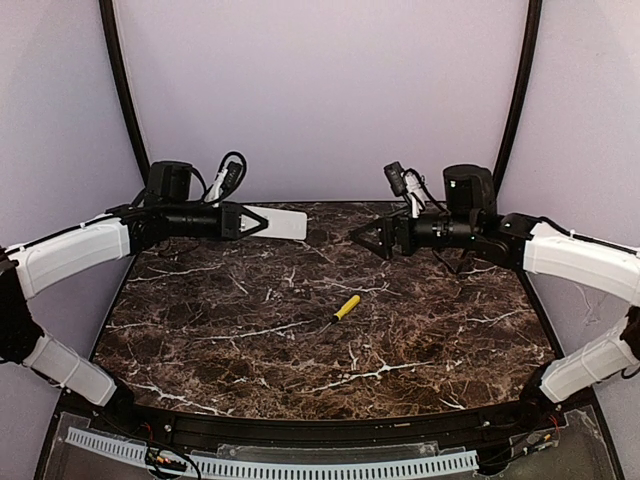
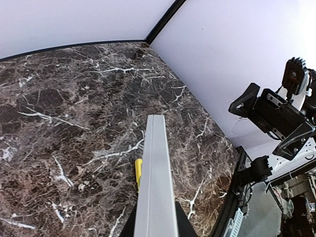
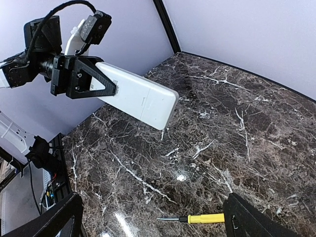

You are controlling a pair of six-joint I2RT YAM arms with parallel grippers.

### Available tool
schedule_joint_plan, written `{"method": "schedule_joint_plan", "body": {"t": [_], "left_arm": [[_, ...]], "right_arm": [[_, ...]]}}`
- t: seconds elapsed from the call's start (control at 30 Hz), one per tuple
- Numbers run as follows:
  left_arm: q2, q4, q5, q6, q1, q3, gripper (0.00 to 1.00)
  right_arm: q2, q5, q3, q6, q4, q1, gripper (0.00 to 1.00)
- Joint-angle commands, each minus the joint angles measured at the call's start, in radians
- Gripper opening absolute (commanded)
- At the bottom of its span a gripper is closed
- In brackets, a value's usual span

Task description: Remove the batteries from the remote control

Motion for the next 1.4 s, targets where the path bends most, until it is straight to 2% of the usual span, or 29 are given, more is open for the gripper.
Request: {"method": "schedule_joint_plan", "body": {"t": [0.0, 0.17, 0.3, 0.53, 0.7, 0.93, 1.07, 1.37], "left_arm": [[0.035, 0.088, 0.103, -0.09, -0.005, -0.017, 0.0], [0.086, 0.08, 0.116, -0.142, -0.005, -0.006, 0.0], [0.116, 0.118, 0.186, -0.201, -0.005, -0.007, 0.0], [0.107, 0.211, 0.289, -0.24, -0.005, -0.035, 0.0], [0.108, 0.286, 0.381, -0.276, -0.007, -0.053, 0.0], [0.111, 0.361, 0.439, -0.327, -0.006, -0.073, 0.0], [0.115, 0.415, 0.461, -0.366, -0.008, -0.084, 0.0], [0.112, 0.445, 0.478, -0.391, -0.02, -0.091, 0.0]], "right_arm": [[0.031, -0.007, 0.025, 0.016, 0.025, -0.006, 0.99], [0.057, -0.018, 0.04, 0.029, 0.025, -0.006, 0.99], [0.082, -0.021, 0.044, 0.055, 0.016, -0.005, 0.99], [0.147, -0.053, 0.046, 0.202, 0.109, -0.005, 0.99], [0.213, -0.135, 0.081, 0.265, 0.15, -0.005, 0.97], [0.262, -0.261, 0.117, 0.3, 0.233, 0.007, 0.86], [0.279, -0.275, 0.133, 0.309, 0.239, 0.018, 0.85], [0.307, -0.315, 0.138, 0.328, 0.277, 0.018, 0.67]]}}
